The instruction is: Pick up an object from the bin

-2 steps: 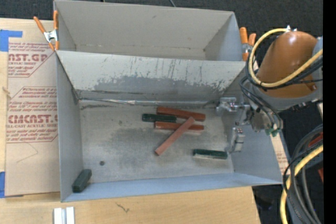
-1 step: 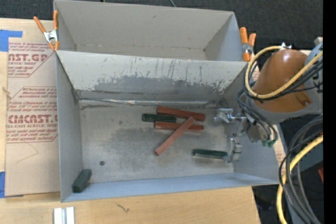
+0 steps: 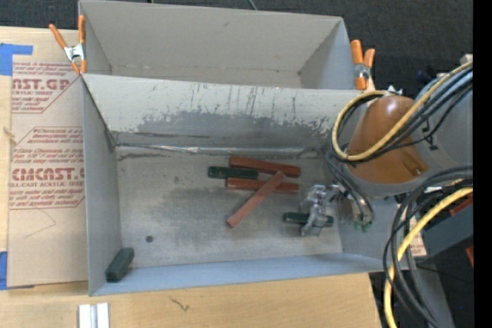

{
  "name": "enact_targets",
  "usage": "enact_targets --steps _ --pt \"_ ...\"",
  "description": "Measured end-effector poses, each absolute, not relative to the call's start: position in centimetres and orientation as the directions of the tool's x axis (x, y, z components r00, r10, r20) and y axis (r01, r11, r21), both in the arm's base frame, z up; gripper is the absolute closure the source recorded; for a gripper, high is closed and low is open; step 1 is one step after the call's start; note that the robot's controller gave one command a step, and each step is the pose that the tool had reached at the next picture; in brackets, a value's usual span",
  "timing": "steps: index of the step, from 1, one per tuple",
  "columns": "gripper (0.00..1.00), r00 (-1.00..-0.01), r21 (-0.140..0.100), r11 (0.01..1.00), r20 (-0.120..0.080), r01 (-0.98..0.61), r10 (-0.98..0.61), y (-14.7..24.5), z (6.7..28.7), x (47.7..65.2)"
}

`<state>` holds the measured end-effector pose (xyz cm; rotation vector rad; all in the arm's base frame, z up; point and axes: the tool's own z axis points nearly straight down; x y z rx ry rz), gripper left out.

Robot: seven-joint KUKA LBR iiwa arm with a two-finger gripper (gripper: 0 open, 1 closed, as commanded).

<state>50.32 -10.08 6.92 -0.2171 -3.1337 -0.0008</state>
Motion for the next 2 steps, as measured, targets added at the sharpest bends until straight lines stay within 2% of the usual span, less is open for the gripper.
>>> enact_targets --steps 1,2 --pt "1.00 -0.990 0.000 0.990 0.001 0.138 0.138 -10.1 6.9 50.3" --pt "1.00 -0.989 0.001 0.989 0.003 0.146 0.146 -13.0 10.7 53.0"
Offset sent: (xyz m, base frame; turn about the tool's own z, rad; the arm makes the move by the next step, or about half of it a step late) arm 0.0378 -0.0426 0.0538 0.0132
